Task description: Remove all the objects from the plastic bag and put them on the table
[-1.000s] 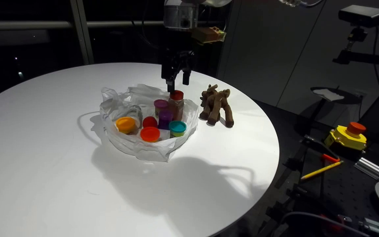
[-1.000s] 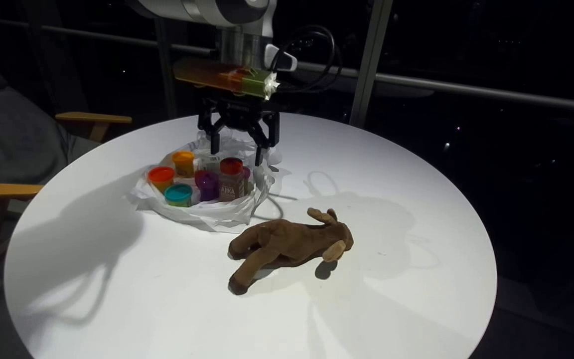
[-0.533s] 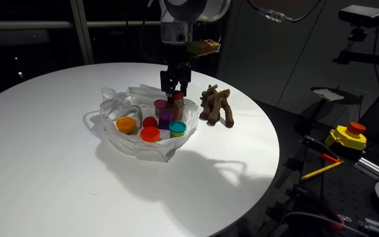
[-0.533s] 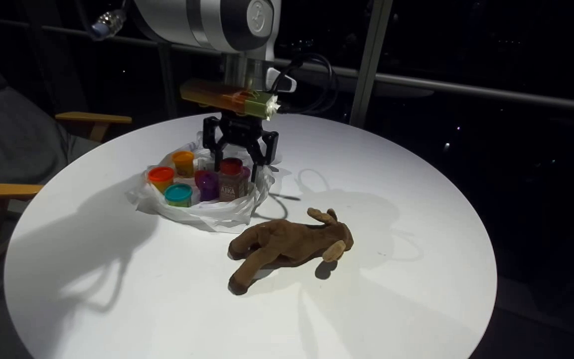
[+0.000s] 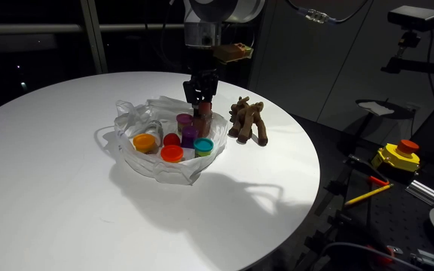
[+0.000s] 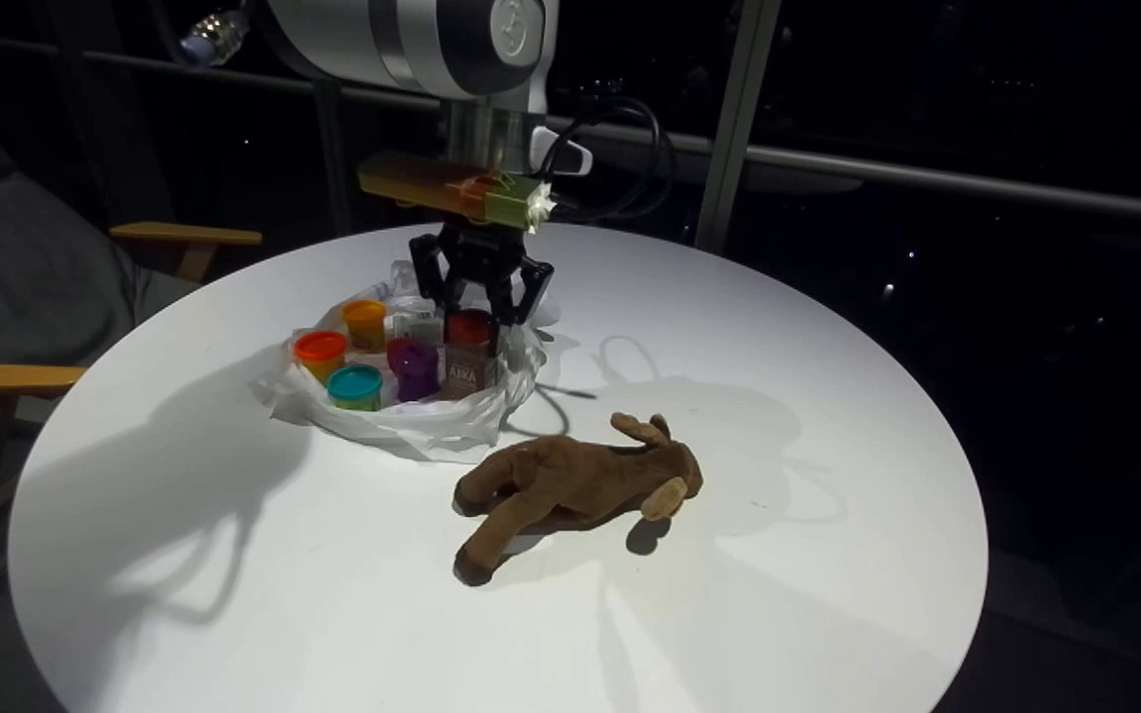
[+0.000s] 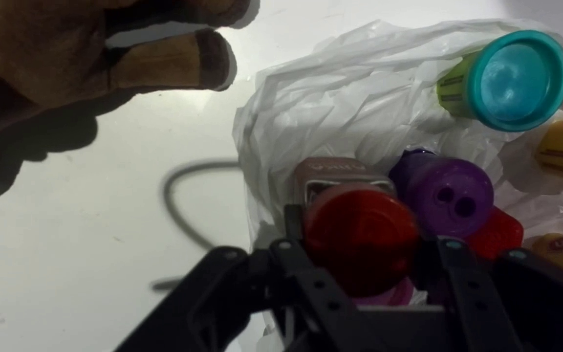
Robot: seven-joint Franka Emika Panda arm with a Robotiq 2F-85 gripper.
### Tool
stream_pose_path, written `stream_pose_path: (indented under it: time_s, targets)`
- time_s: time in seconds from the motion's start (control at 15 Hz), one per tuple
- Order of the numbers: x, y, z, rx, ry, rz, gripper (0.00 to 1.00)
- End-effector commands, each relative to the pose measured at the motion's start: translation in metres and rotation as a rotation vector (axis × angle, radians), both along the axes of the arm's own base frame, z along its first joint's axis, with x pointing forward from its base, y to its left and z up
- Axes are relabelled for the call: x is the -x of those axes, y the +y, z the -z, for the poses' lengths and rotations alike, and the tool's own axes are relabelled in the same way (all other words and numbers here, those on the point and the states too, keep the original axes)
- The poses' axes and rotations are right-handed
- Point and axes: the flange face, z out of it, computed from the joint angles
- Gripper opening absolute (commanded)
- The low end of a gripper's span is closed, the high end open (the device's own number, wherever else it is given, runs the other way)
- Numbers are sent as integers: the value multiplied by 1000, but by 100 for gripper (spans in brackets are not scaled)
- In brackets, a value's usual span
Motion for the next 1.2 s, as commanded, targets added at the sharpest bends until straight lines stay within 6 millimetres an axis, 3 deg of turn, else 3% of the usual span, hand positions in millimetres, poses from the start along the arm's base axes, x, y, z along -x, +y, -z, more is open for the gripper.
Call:
stream_pose_path:
  time_s: [0.0,0.27,0.4,0.53,0.8,1.13]
  targets:
    - [14,-4,-40,5,-41,75,24]
    - [22,-26,-93,-24,-97,227,24]
    - [12,-48,-117,-25,-118,325,24]
    - [-4,-73,-127,0,-140,412,24]
    - [-41,-117,-100,43,-146,541,24]
    - [-76,-139,-26,79,-57,598,24]
